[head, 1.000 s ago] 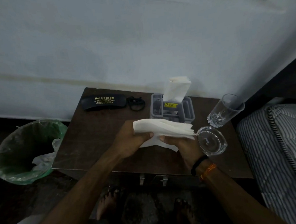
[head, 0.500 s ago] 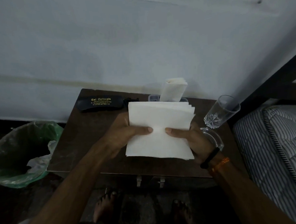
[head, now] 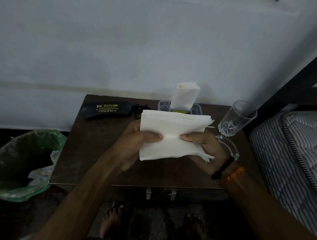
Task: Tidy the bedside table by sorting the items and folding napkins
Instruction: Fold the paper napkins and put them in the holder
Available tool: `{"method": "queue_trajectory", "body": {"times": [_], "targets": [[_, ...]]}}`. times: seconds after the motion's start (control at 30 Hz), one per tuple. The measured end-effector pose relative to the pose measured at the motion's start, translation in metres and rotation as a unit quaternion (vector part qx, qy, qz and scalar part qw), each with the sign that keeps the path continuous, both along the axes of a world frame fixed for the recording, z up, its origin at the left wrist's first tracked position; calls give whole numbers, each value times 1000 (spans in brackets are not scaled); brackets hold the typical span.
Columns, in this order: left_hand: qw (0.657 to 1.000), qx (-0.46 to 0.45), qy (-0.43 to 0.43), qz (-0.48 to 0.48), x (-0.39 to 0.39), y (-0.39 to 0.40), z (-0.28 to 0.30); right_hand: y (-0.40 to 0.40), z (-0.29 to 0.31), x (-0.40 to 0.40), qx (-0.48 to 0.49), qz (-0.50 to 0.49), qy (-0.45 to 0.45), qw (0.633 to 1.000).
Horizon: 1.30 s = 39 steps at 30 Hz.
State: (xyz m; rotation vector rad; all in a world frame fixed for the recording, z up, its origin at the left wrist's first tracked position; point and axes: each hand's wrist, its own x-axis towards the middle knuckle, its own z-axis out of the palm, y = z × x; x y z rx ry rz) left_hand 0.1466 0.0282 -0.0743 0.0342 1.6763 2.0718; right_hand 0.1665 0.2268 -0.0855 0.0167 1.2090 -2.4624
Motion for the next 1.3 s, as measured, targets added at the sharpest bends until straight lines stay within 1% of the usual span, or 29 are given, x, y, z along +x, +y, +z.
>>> {"method": "queue_trajectory", "body": {"times": [0.07,0.17,0.27,0.4,0.47,0.53,0.6,0.67,0.73,0.8,0.9,1.0,1.03,1.1,1.13,1.2,1.27,1.3], "targets": [[1000,21,8,-4,-1,-1,1,3,1,0,-9,-7,-13,1000],[998,27,60,4,-2,-2,2,10,2,-1,-20,-8,-3,1000],[995,36,92,30,-4,-3,1,19,3,-4,19,-3,-10,1000],[992,36,118,35,-5,-5,-1,31,8,-5,-7,47,-41,998],[991,27,127,38,-6,-4,-2,32,9,-5,23,46,-57,997],[989,16,141,36,-6,-4,-3,30,9,-4,68,22,-74,995],[987,9,156,24,-5,-5,-3,27,10,-4,117,2,-88,989],[985,4,174,9,-4,-5,-2,27,11,-4,164,4,-89,982],[983,2,185,0,-4,-5,-2,28,12,-4,196,13,-73,978],[983,3,185,-2,-5,-6,-1,30,14,-5,206,-6,-56,977],[985,19,166,-40,-10,-15,2,36,18,-7,219,-50,-27,974],[988,23,135,-76,-15,-21,4,42,20,-6,281,-65,21,957],[990,7,125,-72,-16,-20,4,42,20,-6,300,-62,39,951],[988,-63,125,-73,-17,-14,1,42,22,-4,330,-49,79,939],[981,-104,130,-96,-16,-10,-2,41,24,-3,337,-42,99,935],[958,-172,148,-173,-12,-4,-9,37,27,-3,340,-38,136,930],[943,-210,159,-205,-9,0,-15,33,29,-4,335,-74,155,927],[945,-210,157,-198,-8,1,-17,33,29,-5,333,-103,157,924]]}}
